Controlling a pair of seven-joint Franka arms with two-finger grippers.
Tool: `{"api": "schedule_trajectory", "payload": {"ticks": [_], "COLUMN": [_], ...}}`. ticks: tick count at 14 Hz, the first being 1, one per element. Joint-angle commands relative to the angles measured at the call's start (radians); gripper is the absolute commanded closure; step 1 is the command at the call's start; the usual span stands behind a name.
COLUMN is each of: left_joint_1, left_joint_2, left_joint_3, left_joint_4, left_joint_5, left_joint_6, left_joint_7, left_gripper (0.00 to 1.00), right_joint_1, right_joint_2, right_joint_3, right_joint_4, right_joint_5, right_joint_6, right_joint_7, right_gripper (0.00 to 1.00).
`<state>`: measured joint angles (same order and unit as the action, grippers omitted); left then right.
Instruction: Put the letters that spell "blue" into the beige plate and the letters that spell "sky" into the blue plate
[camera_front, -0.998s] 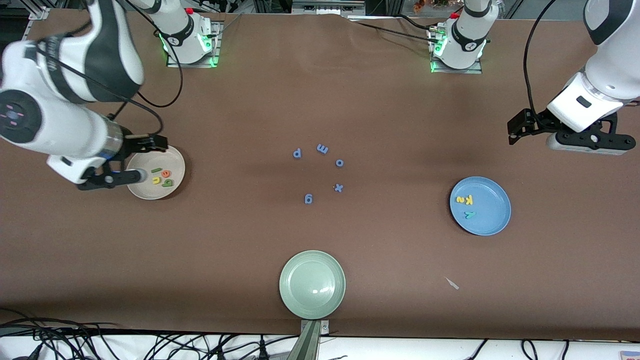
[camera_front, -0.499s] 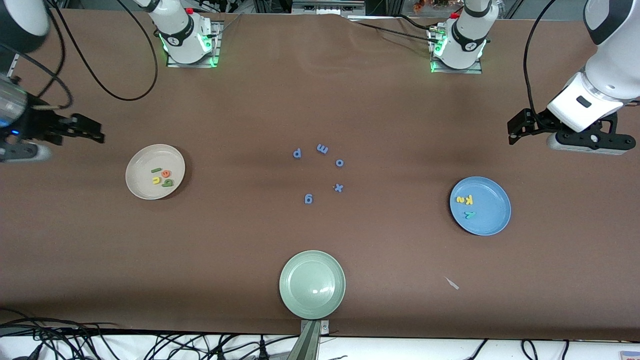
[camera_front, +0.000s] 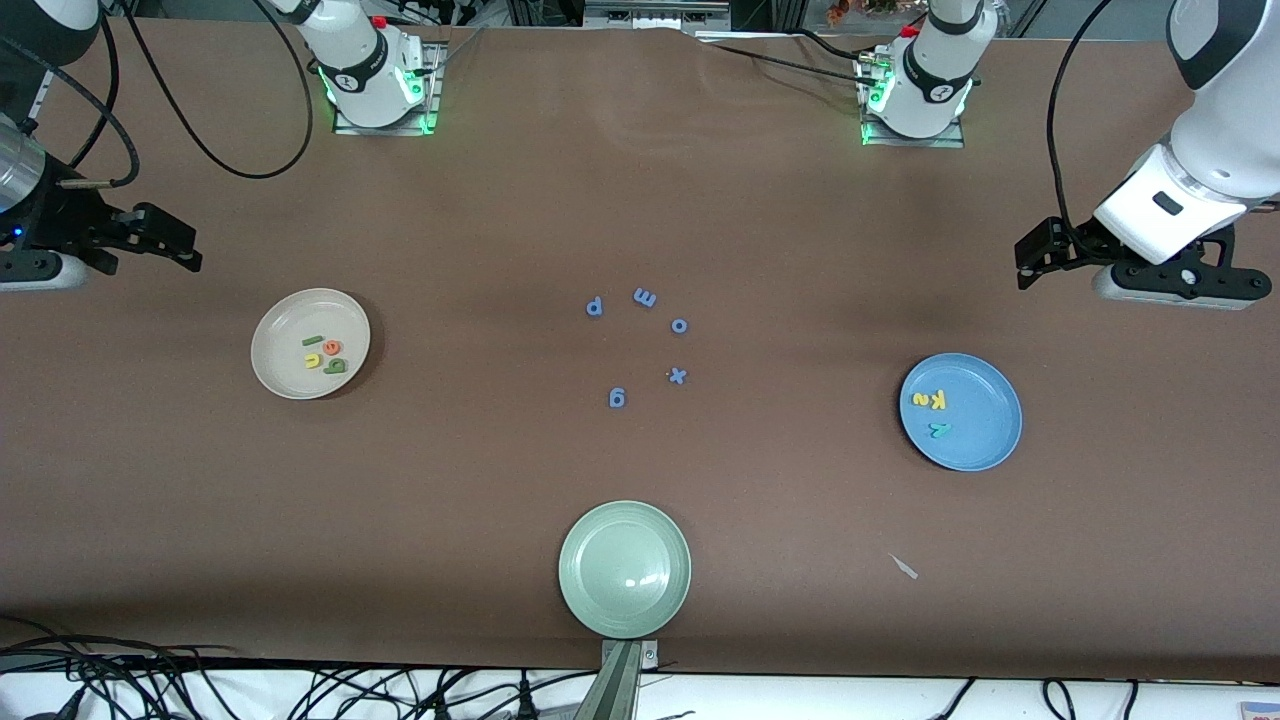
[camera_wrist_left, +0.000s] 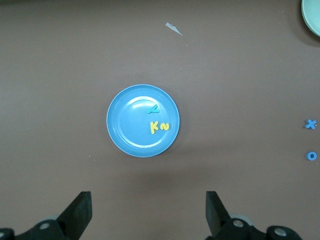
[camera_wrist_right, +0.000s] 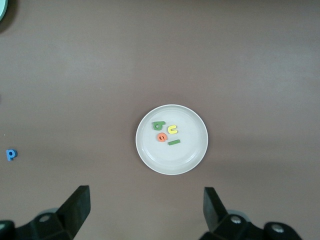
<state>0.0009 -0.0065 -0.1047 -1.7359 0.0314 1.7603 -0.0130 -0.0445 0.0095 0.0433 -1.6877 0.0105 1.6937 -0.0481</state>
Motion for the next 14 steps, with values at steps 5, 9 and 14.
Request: {"api": "schedule_trajectory", "payload": {"ticks": [5, 9, 14], "left_joint_1": [0.005, 0.005, 0.004], "left_joint_2": [-0.018, -0.018, -0.018], "left_joint_3": [-0.007, -0.007, -0.007], "left_joint_4": [-0.008, -0.007, -0.008], "left_joint_5": [0.018, 0.018, 0.018], "left_joint_6": [-0.012, -0.010, -0.010], "left_joint_7": [0.010, 0.010, 0.010], "left_gripper": [0.00, 0.00, 0.00], "right_joint_1": [-0.018, -0.017, -0.021], "right_joint_2": [-0.002, 0.000, 0.000], "right_joint_3": [0.023, 0.023, 0.017], "right_joint_4": [0.005, 0.003, -0.006], "right_joint_5": [-0.017, -0.017, -0.015], "right_joint_6": [0.006, -0.011, -0.017], "right_joint_7": [-0.001, 0.004, 0.007], "right_gripper": [0.00, 0.00, 0.00]}}
